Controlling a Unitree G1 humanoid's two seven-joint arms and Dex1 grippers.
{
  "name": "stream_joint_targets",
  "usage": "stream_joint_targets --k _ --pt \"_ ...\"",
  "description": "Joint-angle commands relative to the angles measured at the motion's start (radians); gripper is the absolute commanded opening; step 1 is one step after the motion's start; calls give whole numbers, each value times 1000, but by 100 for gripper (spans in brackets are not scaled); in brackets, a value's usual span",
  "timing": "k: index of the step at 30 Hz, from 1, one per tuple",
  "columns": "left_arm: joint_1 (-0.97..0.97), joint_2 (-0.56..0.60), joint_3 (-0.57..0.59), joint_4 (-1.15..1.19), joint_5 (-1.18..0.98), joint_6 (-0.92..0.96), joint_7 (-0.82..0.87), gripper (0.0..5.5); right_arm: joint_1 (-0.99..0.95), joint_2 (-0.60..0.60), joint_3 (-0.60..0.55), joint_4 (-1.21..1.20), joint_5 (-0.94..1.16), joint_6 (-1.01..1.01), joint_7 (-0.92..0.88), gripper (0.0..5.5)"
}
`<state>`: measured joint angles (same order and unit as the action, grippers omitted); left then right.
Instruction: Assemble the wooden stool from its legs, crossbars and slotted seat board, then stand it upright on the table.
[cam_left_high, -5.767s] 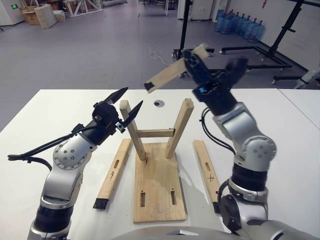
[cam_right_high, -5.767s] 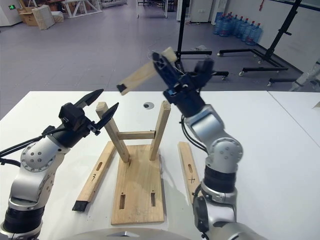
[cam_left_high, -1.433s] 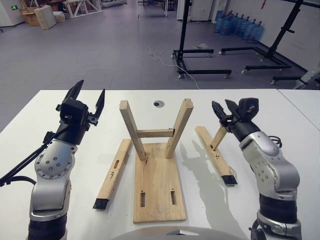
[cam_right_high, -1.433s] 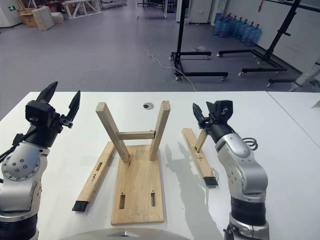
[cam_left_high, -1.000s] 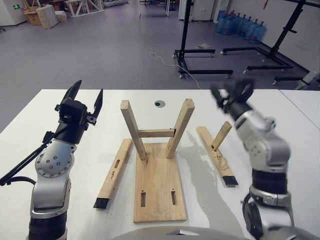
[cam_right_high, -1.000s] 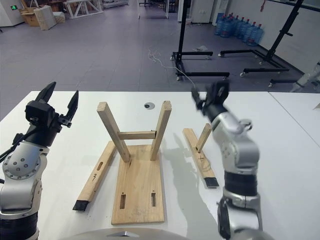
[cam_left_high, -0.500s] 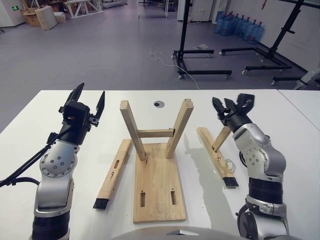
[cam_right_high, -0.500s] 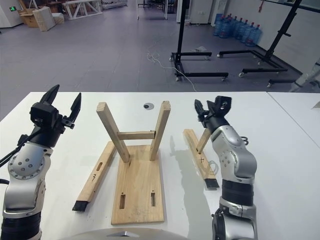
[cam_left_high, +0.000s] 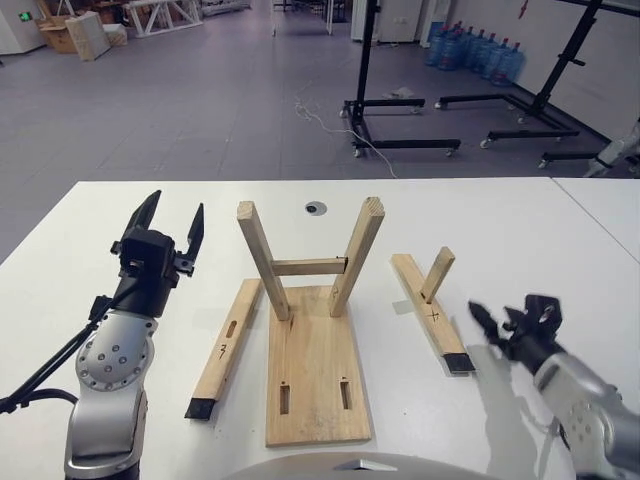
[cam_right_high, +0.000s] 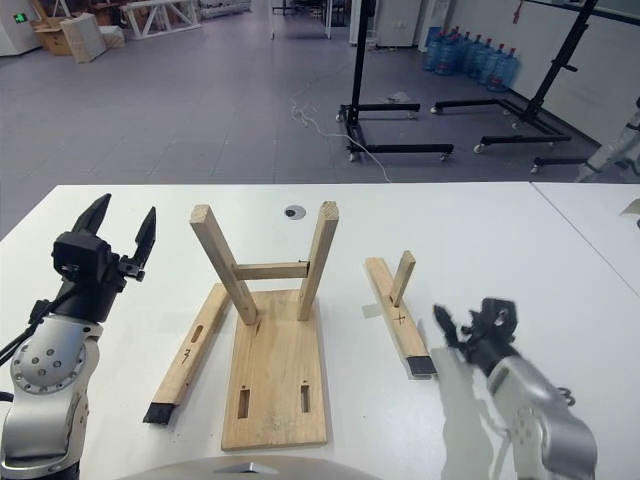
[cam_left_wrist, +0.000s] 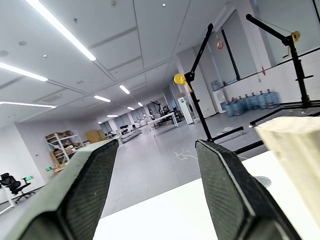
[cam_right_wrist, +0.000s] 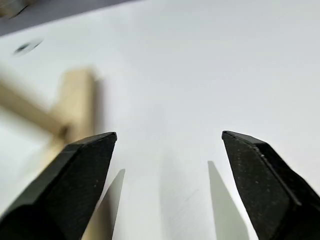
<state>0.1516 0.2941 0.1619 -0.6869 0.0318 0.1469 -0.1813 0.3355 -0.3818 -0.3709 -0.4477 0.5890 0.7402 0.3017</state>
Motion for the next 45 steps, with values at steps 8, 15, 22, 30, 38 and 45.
stream_joint_targets --k 8,15,22,30,38,45 --pt "-27 35 -6 -3 -7 44 -42 283 7 -90 181 -66 -122 90 -19 396" --pt "-55 51 -20 0 -23 80 -73 283 -35 -57 260 23 -174 145 -49 357" --pt "-43 21 -52 3 10 76 -33 283 -80 -49 211 50 -113 260 -31 252" --pt "-85 -4 -33 21 -27 92 -18 283 -165 -99 221 104 -170 193 -2 205" --pt "-330 -59 255 127 -801 178 -43 283 -812 114 -139 490 191 -182 42 205" --pt "-68 119 163 -7 -1292 432 -431 283 -616 56 38 49 759 176 431 205"
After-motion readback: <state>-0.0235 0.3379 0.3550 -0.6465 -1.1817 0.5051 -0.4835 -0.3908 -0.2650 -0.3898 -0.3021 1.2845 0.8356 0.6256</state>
